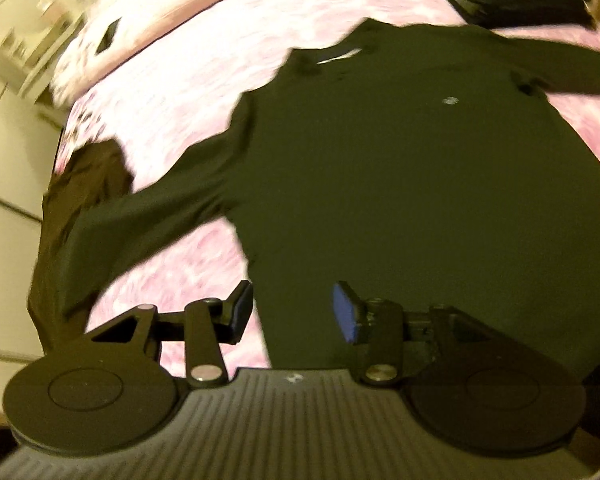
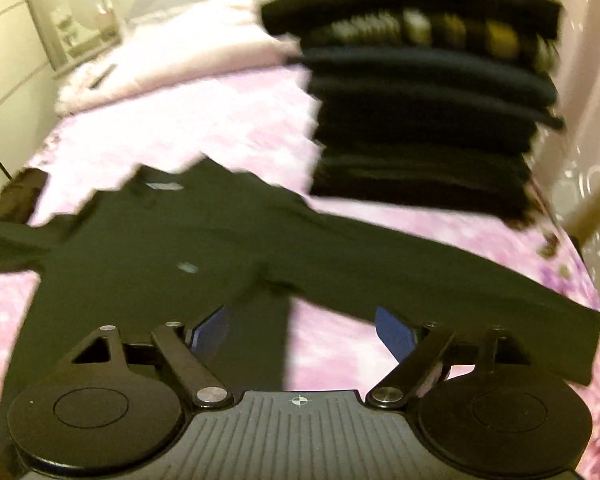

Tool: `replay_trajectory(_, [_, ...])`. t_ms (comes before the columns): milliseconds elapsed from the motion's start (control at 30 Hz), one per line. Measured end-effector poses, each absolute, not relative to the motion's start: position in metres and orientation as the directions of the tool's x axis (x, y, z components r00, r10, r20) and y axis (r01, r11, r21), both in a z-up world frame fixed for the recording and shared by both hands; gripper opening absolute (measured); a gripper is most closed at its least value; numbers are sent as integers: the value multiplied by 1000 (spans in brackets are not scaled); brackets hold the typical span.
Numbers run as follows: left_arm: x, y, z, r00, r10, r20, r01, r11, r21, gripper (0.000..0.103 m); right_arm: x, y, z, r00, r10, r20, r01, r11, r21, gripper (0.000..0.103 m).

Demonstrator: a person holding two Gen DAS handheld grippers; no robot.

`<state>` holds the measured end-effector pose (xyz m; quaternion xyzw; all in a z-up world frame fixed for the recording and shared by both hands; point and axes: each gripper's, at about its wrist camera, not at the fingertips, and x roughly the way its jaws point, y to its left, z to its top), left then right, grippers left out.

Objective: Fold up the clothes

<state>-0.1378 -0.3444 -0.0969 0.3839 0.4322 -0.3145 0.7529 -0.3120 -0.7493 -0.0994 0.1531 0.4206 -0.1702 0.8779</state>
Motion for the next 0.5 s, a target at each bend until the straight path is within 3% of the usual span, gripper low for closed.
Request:
replay_trajectory(67, [-121,-319,-95,408,-172,-896,790,559,252,49,-306,-720,-90,587,-195,-786,451,885,117,84])
replay_trajectory(133, [-105,-294,-94,377,-208,-903,776,603,185,67,-305,-690,-83,563,-216,-798,496,860,118,85])
replay_trajectory(233, [-91,-263,-90,341,-253,-906,763,637,109,88,-303,-645,-78,526,-237,-817,555,823,119,103])
replay_trajectory(300, [-91,-249,-87,333,-264,-905,764,638,95,98,-301,-616,-78,484,-238,-842,577,811,102,102])
replay_trajectory(500, [-99,-219,-86,257,-301,-918,745,667,-10,101,-302,-559,-74,384,-209,-899,565,824,49,102])
